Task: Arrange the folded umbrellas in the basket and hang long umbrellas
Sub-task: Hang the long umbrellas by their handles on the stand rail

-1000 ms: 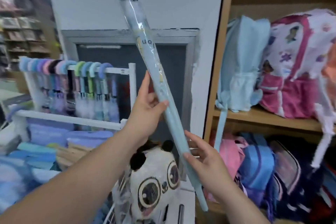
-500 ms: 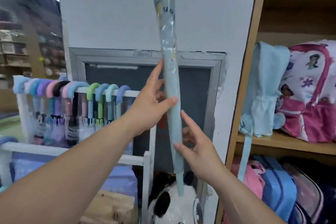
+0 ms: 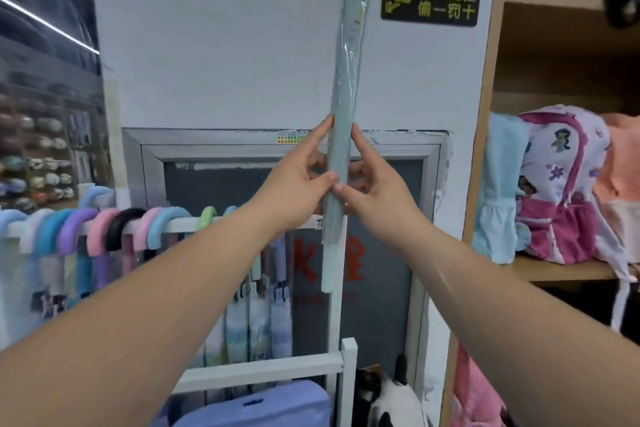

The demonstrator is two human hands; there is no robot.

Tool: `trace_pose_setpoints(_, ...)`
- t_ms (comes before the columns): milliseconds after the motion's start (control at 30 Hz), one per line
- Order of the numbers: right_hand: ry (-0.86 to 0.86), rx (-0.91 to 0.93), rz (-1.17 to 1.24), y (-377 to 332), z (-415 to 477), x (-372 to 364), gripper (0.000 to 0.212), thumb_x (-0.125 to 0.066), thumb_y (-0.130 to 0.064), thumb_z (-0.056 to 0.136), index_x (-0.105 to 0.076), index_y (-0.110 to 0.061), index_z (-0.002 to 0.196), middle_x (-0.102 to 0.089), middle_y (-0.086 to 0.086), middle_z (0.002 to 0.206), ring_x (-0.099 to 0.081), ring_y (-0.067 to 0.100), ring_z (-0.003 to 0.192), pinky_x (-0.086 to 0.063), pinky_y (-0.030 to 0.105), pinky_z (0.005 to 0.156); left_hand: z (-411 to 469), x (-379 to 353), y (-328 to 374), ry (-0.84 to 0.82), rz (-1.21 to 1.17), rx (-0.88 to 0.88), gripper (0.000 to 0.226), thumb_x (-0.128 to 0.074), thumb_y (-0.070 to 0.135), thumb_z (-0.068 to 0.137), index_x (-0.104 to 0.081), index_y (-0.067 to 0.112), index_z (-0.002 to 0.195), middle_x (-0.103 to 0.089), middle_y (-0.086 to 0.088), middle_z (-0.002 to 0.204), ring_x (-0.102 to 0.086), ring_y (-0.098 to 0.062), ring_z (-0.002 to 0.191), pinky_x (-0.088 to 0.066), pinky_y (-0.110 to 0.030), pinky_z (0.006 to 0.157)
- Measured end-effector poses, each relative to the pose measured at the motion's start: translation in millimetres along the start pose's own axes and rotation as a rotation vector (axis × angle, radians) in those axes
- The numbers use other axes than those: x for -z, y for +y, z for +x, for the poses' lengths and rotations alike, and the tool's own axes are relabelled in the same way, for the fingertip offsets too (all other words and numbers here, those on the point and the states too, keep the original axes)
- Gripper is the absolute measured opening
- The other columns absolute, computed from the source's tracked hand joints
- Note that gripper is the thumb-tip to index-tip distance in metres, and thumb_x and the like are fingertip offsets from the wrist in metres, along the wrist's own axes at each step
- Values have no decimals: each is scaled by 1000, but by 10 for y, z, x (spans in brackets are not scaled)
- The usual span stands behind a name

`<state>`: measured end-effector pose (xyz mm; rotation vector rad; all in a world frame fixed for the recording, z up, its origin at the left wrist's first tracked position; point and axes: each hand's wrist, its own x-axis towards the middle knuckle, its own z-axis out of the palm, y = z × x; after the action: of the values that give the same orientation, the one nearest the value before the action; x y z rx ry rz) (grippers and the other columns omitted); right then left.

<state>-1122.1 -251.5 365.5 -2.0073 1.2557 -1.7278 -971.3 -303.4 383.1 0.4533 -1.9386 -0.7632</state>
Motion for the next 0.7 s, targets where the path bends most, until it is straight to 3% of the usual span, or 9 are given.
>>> trace_pose_setpoints(100, -9, -19, -54, -89, 264, -24, 83, -65, -14, 95, -19, -54, 152, -66, 2, 110, -71, 26, 87, -63, 46, 72, 196, 95, 40, 66, 31, -20, 80, -55, 1, 99, -29, 56, 149, -68, -3, 111, -72, -21, 91, -61, -47, 84)
trace_pose_setpoints(200, 2, -27, -81, -202, 503, -28, 82, -64, -15, 96, -19, -58, 150, -63, 1, 110, -73, 22, 86, -63, 45, 63, 373, 139, 71, 171, 90, -78, 77, -53, 4, 99, -30, 59, 147, -65, 0, 111, -70, -13, 80, -62, -34, 78)
trace_pose_setpoints(367, 37, 49, -118, -216, 864, -58, 80, -62, -13, 97, -20, -55, 151, -62, 5, 105, -71, 31, 81, -63, 44, 66, 668, 252, 101, 268, 75, -97, 74, -50, 6, 100, -32, 64, 142, -63, -5, 106, -69, -17, 82, -63, -39, 77)
trace_pose_setpoints(567, 92, 120, -157, -74, 1112, -234, 82, -60, -11, 96, -19, -56, 151, -62, -3, 101, -69, 24, 73, -63, 38, 69, 825, 367, 27, 319, 106, -75, 75, -49, 5, 99, -29, 63, 144, -67, -4, 102, -70, -17, 87, -62, -34, 81)
trace_pose_setpoints(700, 90, 92, -114, 120, 1123, -344, 82, -61, -13, 97, -19, -58, 149, -61, -2, 103, -68, 32, 76, -63, 43, 68, 821, 391, -87, 306, 155, -49, 79, -50, 5, 99, -25, 65, 144, -66, -4, 103, -68, -15, 80, -58, -22, 67)
